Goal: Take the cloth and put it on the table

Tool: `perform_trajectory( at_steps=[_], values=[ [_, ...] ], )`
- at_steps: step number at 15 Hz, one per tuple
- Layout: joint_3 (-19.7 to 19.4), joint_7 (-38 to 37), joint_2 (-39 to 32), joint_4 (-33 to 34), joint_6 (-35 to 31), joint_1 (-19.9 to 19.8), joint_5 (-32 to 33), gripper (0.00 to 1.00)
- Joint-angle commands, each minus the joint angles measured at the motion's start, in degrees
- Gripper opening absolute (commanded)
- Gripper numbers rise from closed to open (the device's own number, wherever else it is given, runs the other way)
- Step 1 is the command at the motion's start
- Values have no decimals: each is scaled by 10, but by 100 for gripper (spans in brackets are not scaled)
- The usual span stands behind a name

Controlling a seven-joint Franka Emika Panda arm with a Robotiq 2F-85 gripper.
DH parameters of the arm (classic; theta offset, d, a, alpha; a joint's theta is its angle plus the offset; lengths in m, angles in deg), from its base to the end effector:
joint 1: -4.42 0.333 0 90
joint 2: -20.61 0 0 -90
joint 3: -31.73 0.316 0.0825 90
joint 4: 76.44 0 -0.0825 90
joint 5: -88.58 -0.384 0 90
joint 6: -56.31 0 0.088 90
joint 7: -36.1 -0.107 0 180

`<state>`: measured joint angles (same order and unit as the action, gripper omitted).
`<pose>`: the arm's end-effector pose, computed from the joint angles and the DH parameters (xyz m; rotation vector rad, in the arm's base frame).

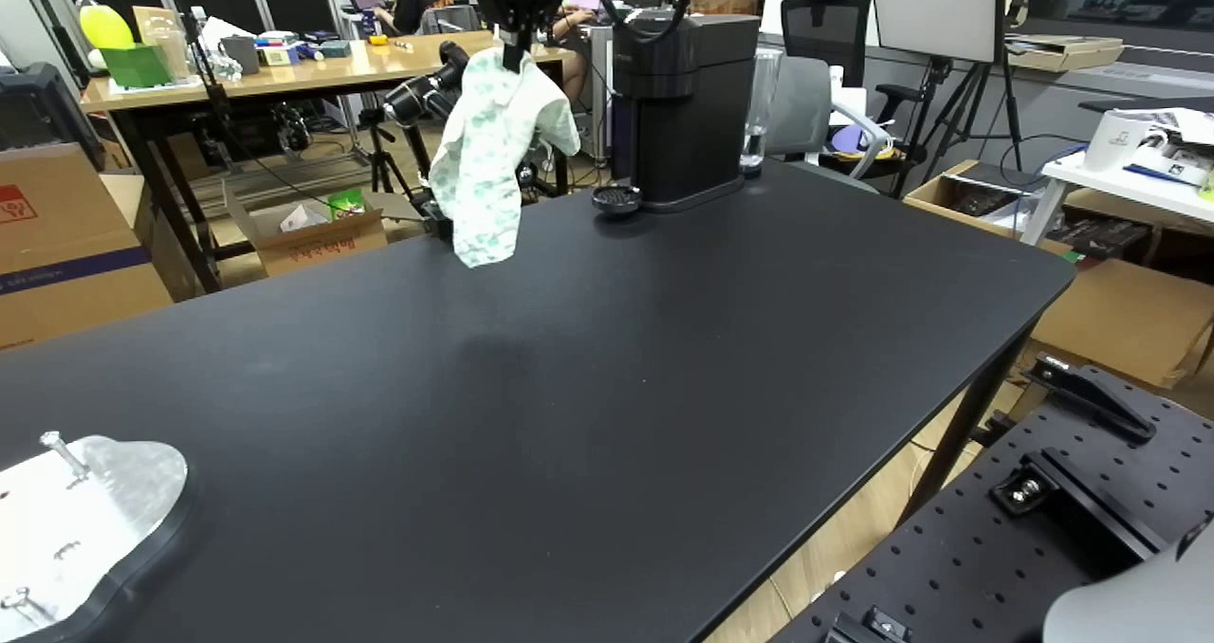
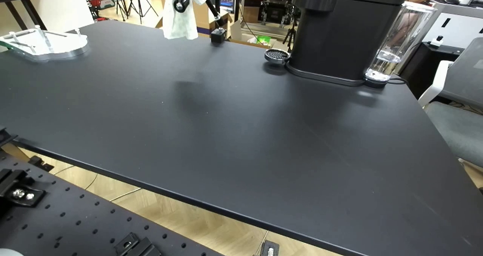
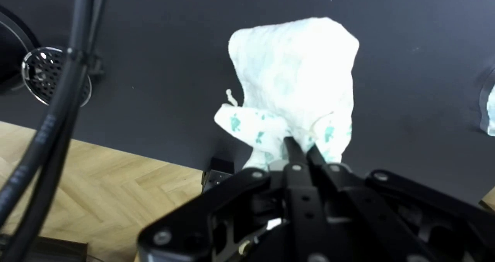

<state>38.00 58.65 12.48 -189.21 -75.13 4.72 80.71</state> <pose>0.6003 0.0702 0.4194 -2.9592 -0.6373 -0.3035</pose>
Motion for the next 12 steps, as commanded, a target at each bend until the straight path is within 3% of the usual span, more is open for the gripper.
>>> perform_trajectory(
  at_steps=[1,6,12],
  values=[
    [-21,-44,96,-97,9,-2,3,1],
    [-53,-99,166,-180,2,-6,24,1],
    [-77,-152,182,-229,-4,-23,54,1]
  ],
)
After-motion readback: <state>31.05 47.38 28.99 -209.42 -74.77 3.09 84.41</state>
